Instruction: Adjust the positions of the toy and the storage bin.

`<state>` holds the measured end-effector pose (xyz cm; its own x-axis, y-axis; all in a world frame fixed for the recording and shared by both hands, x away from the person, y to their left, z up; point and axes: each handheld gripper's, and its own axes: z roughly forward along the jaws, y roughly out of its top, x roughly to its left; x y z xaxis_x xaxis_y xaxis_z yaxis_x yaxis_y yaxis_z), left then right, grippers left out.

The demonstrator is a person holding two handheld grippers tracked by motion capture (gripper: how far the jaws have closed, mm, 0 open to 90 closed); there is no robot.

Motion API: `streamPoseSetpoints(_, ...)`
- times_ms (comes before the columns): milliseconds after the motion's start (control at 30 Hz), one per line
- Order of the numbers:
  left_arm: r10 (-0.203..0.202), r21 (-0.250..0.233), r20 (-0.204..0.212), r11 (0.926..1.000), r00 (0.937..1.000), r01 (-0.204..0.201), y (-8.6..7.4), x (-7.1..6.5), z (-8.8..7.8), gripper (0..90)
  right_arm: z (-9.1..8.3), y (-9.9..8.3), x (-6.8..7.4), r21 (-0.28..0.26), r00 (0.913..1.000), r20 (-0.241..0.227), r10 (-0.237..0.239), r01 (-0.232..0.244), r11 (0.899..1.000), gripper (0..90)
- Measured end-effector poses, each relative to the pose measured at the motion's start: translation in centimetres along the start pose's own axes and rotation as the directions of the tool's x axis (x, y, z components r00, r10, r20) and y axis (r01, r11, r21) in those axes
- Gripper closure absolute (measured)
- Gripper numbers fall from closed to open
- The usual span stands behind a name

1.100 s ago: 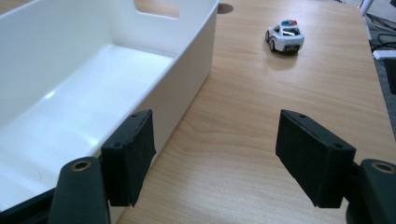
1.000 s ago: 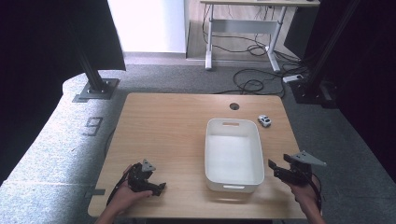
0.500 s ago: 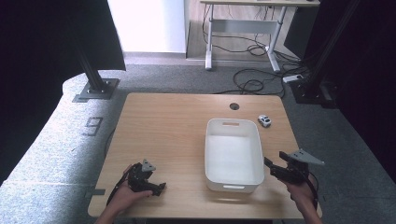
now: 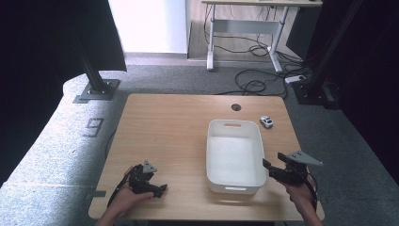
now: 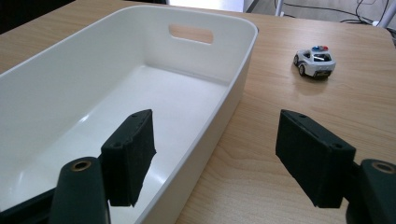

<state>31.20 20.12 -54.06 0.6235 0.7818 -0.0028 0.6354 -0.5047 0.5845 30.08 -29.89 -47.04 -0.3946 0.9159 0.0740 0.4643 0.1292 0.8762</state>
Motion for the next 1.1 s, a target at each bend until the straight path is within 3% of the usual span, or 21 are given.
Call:
streamPoseSetpoints(567, 0.001, -0.002, 0.000, 1.0000, 1.0000, -0.001, 0.0, 0.0, 0.0, 0.3, 1.8, -0.7, 0.4, 0.070, 1.0000, 0.004, -0.006, 0.006, 0.998, 31.4)
streamPoseSetpoints(900, 0.001, -0.002, 0.000, 1.0000, 1.0000, -0.001, 0.0, 0.0, 0.0, 0.2, 2.4, -1.1, 0.5, 0.107, 1.0000, 0.002, -0.005, 0.004, 0.994, 40.2)
streamPoseSetpoints(1100, 0.001, -0.003, 0.000, 1.0000, 1.0000, -0.001, 0.0, 0.0, 0.0, 0.3, 2.4, -1.1, 0.5, 0.112, 0.9994, -0.026, 0.024, -0.021, 0.994, 46.2)
